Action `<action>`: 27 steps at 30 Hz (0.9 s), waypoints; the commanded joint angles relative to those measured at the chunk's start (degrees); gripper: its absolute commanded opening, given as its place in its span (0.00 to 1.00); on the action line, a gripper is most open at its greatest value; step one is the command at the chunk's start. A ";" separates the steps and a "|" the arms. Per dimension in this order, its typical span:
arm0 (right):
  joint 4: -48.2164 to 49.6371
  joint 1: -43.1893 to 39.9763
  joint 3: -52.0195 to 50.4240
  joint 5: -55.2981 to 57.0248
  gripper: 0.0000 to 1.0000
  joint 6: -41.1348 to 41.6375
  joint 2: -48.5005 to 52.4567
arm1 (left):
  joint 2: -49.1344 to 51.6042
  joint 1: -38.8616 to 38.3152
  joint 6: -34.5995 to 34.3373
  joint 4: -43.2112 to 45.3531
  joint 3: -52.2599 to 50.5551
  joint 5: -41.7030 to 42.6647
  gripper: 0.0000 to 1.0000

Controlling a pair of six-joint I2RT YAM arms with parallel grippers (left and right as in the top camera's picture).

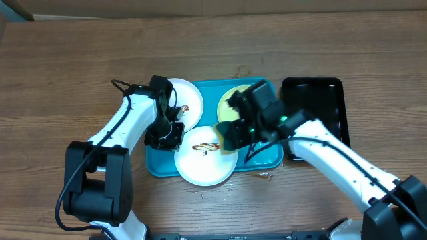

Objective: Clean dirty plates on tray and stack at the side
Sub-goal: 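Scrub the front white plate with the sponge while the left gripper holds it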

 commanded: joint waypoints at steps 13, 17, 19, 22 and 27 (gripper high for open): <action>10.88 8.39 1.64 2.73 0.04 4.76 8.72 | -1.07 -1.88 0.22 1.09 0.68 0.15 0.14; 13.07 9.16 1.64 2.73 0.04 4.76 10.23 | -1.05 -2.80 0.22 1.22 0.68 0.11 0.14; 13.00 9.46 1.64 4.50 0.04 5.31 11.26 | -1.07 -3.06 0.24 1.09 0.68 0.04 0.12; 13.03 9.44 1.64 5.49 0.04 6.73 11.54 | -1.07 -3.04 0.22 0.70 0.68 -0.39 0.22; 13.00 9.44 1.64 5.70 0.04 6.75 11.54 | -1.18 -2.89 -0.79 -1.73 0.81 -2.51 0.33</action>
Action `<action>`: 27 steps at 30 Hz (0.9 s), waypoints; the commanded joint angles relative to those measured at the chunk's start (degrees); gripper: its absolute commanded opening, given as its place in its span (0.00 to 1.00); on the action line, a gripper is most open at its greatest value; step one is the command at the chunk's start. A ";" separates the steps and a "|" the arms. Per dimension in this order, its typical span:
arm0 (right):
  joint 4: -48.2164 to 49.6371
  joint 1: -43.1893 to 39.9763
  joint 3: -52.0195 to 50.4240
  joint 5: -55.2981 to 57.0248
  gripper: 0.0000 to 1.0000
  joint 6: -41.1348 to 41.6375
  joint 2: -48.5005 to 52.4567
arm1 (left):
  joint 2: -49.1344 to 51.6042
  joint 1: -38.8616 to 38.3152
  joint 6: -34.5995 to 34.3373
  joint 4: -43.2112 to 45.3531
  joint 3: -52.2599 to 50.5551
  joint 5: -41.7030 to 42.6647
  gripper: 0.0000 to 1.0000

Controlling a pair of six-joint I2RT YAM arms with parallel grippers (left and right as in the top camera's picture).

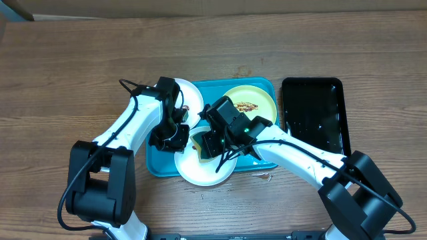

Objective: Clean dirty plates on tray and stack at the side
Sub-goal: 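Scrub the front white plate with the sponge while the left gripper holds it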

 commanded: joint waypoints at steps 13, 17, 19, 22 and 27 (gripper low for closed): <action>0.63 0.35 1.60 4.15 0.04 0.46 -0.17 | -1.18 2.67 -3.85 -1.07 0.92 -2.78 0.53; 1.51 0.85 1.60 4.15 0.04 0.76 -0.17 | -1.14 2.60 -3.87 0.11 0.26 -2.75 0.51; 1.81 1.33 1.60 4.24 0.04 1.62 -0.17 | -1.14 2.60 -3.89 0.98 -0.59 -2.75 0.49; 2.14 2.12 1.60 4.50 0.04 1.75 -0.17 | -1.14 2.60 -4.74 2.45 -2.14 -2.73 0.47; 2.12 2.64 1.60 6.34 0.04 3.48 -0.15 | -1.14 2.60 -4.70 4.55 -3.67 0.22 0.33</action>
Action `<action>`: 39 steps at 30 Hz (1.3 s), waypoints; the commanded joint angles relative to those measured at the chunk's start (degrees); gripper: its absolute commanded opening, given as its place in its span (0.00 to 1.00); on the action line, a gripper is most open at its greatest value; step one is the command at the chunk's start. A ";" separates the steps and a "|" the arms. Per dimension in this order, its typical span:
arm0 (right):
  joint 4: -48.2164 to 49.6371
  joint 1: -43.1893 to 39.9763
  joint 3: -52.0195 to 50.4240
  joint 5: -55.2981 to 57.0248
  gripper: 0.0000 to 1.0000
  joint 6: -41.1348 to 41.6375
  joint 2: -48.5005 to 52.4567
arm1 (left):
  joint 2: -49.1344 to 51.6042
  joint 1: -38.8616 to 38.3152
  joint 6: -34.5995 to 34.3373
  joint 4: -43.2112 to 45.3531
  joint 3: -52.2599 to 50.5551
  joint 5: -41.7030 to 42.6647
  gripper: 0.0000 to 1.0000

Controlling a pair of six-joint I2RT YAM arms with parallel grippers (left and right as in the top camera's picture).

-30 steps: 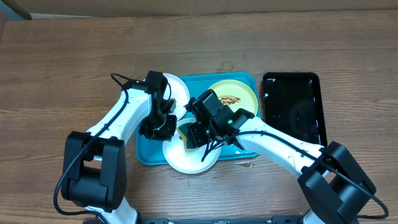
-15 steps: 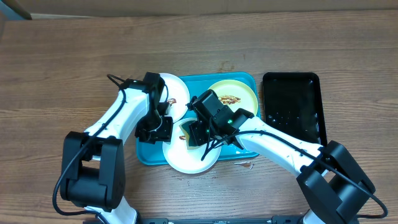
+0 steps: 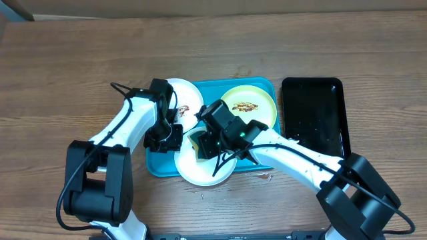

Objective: Clean dirty plates on tray and stack at the side
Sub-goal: 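Scrub the front white plate with the sponge while the left gripper holds it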

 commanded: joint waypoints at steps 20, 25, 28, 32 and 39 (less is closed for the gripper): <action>0.17 1.01 1.49 1.36 0.04 7.56 0.33 | -1.14 -0.07 -0.96 3.50 -3.82 8.52 0.04; -0.04 1.57 1.49 0.00 0.04 7.56 1.79 | -1.14 -0.07 -0.96 3.48 -3.82 8.72 0.04; 0.11 2.01 1.49 0.02 0.04 7.34 3.17 | -1.14 -0.07 -0.96 3.48 -3.82 8.70 0.04; 1.33 2.16 1.49 0.07 0.04 4.09 4.87 | -1.14 -0.07 -0.96 3.50 -3.82 8.70 0.04; 1.46 2.16 1.49 12.48 0.04 -1.79 6.10 | -1.14 -0.07 -0.96 3.48 -3.82 8.70 0.04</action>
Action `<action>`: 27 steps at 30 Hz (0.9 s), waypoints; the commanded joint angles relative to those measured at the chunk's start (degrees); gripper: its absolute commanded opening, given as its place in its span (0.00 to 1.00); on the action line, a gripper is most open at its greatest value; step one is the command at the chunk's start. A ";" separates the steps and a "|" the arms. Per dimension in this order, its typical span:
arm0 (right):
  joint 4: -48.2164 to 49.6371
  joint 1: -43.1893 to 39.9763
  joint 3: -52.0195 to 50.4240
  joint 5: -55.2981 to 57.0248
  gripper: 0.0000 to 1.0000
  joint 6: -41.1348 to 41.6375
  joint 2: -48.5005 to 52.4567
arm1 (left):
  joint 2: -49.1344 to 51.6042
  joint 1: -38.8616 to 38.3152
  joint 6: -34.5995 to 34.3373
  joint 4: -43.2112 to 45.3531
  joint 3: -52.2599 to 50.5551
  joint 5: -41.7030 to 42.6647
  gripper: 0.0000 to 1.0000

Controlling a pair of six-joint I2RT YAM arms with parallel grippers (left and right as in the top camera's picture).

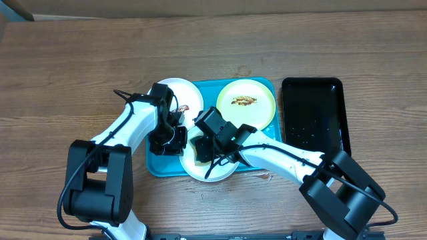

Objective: Clean dirty plates on tray and stack at the side
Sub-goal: 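Scrub the front white plate with the sponge while the left gripper holds it, then continue scrubbing the white plate surface with the right-held sponge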

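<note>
A blue tray [157,167] holds three plates. The front white plate [221,172] is mostly covered by my right gripper [200,150], which is shut on a yellowish sponge [197,153] pressed onto the plate's left part. My left gripper [176,141] sits at that plate's left rim and appears shut on it. The back white plate [187,93] lies partly under the left arm, with a few crumbs near its right side. A yellow-green plate [257,113] at the tray's back right carries brown food scraps [243,101]. Any scraps on the front plate are hidden.
A black tray [313,120] lies to the right of the blue tray. Bare wooden table [67,73] stretches to the left and behind. The right arm crosses the blue tray's front right corner.
My right gripper with the sponge has shifted slightly down and left on the front white plate, closer to the left gripper. The left gripper stays at the plate's rim.
At first my right gripper held the sponge at the front plate's right side, below the yellow-green plate, and food scraps showed on the front white plate. Then the sponge was on the white plate over the scraps, and it has since moved further left across it.
</note>
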 commanded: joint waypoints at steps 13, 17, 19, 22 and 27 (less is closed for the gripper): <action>-12.63 0.09 5.92 16.15 0.04 -13.35 2.99 | -1.09 -0.09 -0.11 -0.39 -0.81 0.68 0.04; -15.02 0.33 10.16 14.97 0.04 -14.03 2.99 | -1.09 -0.79 2.71 0.55 -0.81 5.46 0.04; -15.10 0.66 10.97 11.47 0.04 -14.84 2.99 | -1.09 -1.73 2.69 1.25 -0.81 5.92 0.04; -15.08 1.27 10.95 6.51 0.04 -14.82 3.10 | -1.09 -3.43 2.32 2.60 -0.81 5.97 0.04; -15.67 2.84 10.93 4.24 0.04 -14.80 3.32 | -1.09 -6.12 2.23 4.85 -0.81 5.77 0.04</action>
